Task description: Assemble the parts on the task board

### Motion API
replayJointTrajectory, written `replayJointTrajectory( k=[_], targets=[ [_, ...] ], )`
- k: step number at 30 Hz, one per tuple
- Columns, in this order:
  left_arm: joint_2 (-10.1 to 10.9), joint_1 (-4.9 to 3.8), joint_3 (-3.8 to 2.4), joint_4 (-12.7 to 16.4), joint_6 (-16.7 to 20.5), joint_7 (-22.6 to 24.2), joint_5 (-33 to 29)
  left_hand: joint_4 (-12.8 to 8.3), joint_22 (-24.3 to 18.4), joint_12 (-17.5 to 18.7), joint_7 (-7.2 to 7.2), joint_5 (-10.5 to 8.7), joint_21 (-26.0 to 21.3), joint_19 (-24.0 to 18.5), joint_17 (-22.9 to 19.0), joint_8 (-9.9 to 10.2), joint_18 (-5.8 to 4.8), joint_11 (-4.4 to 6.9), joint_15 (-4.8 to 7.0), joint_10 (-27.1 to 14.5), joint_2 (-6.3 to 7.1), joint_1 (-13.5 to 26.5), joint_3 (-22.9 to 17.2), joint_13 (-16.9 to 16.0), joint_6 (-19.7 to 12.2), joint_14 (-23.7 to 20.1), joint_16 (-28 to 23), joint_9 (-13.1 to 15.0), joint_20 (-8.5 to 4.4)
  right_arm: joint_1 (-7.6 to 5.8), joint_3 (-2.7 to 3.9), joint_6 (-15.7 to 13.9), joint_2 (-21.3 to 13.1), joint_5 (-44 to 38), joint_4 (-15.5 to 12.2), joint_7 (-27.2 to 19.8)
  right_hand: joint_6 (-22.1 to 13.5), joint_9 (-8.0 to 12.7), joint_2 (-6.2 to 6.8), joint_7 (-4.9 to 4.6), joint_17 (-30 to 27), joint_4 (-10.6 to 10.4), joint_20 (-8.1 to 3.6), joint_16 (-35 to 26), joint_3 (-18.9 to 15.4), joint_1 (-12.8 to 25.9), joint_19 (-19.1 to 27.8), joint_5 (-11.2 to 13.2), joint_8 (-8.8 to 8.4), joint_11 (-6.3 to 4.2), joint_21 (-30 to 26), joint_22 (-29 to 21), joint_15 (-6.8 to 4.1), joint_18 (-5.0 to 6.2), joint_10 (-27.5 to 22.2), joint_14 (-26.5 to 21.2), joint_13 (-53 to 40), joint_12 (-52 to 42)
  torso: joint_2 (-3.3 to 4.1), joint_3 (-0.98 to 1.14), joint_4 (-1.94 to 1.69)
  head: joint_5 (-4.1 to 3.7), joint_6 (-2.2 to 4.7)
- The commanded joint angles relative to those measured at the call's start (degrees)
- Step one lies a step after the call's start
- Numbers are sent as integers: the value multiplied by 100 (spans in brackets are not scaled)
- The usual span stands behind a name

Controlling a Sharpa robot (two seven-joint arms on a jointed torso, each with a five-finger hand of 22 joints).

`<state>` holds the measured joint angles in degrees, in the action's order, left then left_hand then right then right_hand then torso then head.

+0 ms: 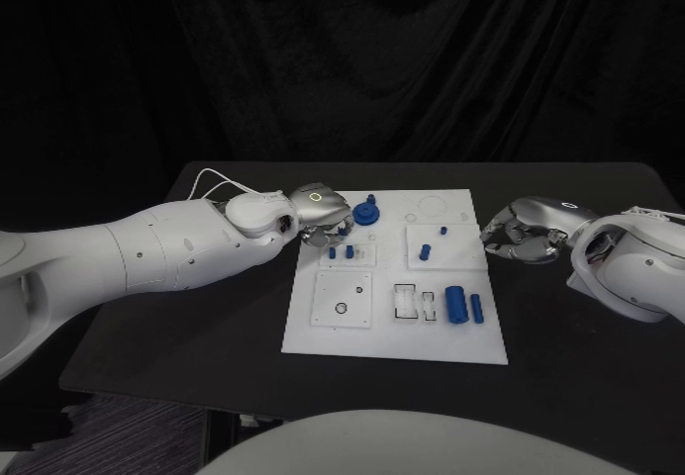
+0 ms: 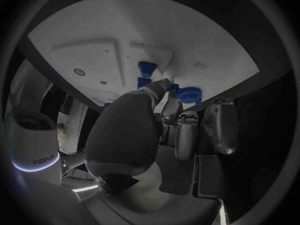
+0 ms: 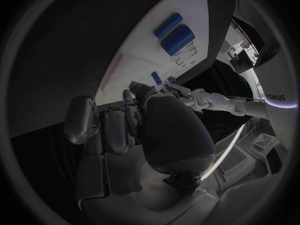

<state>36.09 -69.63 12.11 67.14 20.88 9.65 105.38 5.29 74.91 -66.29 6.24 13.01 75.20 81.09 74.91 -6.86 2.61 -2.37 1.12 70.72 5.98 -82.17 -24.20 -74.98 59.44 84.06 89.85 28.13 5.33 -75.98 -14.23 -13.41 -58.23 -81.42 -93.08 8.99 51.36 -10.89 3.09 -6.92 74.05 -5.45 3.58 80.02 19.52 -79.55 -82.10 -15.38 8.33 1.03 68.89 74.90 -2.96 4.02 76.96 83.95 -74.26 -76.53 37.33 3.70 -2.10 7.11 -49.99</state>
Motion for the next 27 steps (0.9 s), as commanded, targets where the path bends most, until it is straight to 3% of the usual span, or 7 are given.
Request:
replayJointTrajectory(
  k=[1,11,27],
  targets=[
    [-1,19,1,6,160,27,7,-21,1053,-24,0,37,-4,-30,1509,8,84,2,-46,-3,-59,-24,20,-61,-37,594,15,8,5,12,4,39,2,-12,2,49,34,-8,18,-8,-5,-11,12,-35,-8,35,33,37,22,48,-34,906,54,50,-10,135,7,18,2,-1,-3,6,-1],
    [26,21,1,32,404,168,7,-44,1057,-73,-3,59,9,-23,1509,-3,82,2,-46,42,-61,-39,41,-91,-15,594,15,23,8,13,4,47,8,-12,13,45,34,-8,18,-8,-5,-11,12,-35,-8,35,33,37,22,48,-34,906,54,50,-10,135,7,18,1,1,-5,0,-1],
    [-15,29,1,-89,302,-9,302,-55,1059,-72,3,39,16,-18,1509,8,81,-3,-46,50,-53,-23,70,-89,-24,594,15,31,10,13,4,74,9,74,13,49,44,-7,11,-10,-11,-19,16,-39,-14,41,36,56,27,54,-41,904,59,51,-7,132,4,14,1,4,-3,27,-1]
  ],
)
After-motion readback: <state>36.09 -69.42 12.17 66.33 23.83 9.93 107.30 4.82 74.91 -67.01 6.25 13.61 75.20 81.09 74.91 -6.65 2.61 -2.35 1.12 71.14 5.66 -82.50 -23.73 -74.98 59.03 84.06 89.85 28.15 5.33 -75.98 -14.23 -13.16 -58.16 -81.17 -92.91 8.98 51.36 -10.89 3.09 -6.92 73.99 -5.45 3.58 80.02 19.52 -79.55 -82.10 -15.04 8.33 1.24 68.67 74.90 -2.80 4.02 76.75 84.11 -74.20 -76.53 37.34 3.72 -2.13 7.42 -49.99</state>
